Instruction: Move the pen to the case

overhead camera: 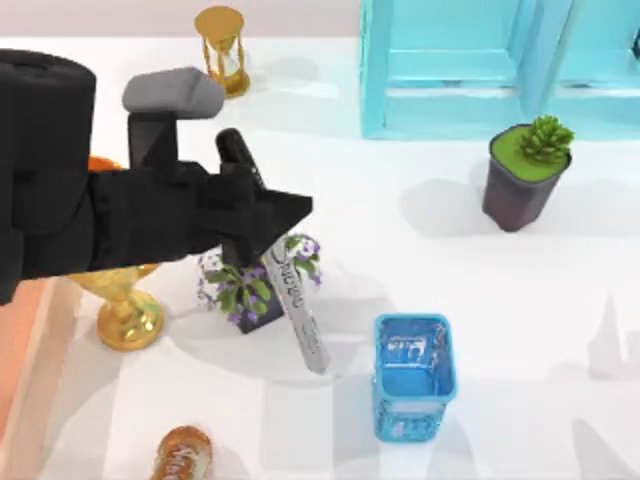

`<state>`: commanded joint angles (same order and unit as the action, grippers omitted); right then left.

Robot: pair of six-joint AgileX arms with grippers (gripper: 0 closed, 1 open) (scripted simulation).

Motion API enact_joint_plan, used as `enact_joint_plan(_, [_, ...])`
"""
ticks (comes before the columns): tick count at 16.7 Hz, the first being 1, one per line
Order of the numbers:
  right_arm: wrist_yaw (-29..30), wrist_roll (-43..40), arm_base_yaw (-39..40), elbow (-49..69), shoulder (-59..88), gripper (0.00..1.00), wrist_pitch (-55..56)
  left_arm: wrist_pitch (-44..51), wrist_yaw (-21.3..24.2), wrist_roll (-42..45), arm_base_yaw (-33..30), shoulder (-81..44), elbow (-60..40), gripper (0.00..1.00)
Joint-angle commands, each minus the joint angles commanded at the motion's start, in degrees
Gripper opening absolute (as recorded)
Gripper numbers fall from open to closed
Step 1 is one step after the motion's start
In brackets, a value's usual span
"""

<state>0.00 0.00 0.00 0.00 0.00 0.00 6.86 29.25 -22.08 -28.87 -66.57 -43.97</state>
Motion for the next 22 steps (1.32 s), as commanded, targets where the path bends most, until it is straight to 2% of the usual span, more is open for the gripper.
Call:
enact_joint_plan(5, [0.00,0.00,0.00,0.00,0.00,1.00,0.00,9.38,1.50,2.70,7.58,5.88,-0.98,0.00])
enact_joint_plan(11, [0.00,0.00,0.00,0.00,0.00,1.00,0.00,9.53,1.37,2.95,7.72,5.78,-0.87,0.00])
enact_joint_plan(13, [0.00,0.00,0.00,0.00,0.00,1.00,0.00,10.97,2.81,4.79,9.23,6.41,-1.86,0.00])
enact_joint_plan(17, [0.00,0.00,0.00,0.00,0.00,1.00,0.00,18.22,10.52,15.43,18.12,8.55,-7.05,0.00])
enact_joint_plan(22, [0.00,0.00,0.00,0.00,0.00,1.00,0.00,30.08,23.78,40.81,39.50,7.87,-15.70,0.00])
